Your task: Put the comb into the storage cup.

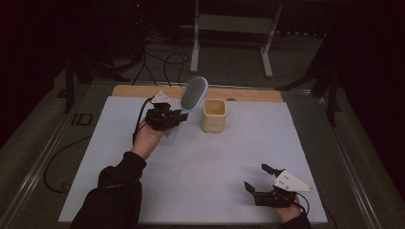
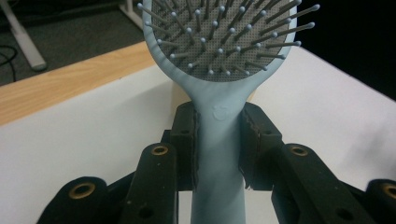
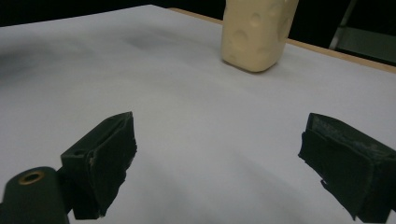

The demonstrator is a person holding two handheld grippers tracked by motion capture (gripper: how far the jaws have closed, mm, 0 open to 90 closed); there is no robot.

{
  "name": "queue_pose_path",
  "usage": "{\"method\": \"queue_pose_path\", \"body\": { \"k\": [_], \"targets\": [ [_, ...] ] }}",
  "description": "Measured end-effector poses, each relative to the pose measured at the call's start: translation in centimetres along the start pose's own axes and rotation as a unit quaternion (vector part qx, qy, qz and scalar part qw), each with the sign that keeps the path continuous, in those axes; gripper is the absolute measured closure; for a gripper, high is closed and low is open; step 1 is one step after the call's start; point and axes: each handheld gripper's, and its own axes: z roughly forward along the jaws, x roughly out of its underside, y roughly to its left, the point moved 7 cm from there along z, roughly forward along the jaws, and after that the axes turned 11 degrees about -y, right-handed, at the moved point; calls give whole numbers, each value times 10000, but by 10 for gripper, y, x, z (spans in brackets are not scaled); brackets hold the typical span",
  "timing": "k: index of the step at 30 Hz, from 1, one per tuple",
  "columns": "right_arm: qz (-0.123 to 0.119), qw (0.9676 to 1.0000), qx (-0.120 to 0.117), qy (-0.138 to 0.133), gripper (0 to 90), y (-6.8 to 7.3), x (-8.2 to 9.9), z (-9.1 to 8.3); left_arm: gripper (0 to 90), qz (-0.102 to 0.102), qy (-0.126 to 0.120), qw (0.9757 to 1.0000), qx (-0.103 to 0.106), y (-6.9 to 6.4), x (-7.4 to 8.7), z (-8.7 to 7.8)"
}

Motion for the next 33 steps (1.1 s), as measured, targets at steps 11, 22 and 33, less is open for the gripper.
{"method": "queue_pose_path", "body": {
  "k": [11,22,33],
  "targets": [
    [-29,10000,43,-19,100,-2,0,0,700,56,-295,9992,247,-12,-21,13],
    [2,10000,37,-28,100,-2,0,0,699,147,-569,9978,307,-20,-43,25],
    [42,10000,0,-51,100,-2,-1,-1,699,213,-932,9942,502,-27,-57,41]
  ]
}}
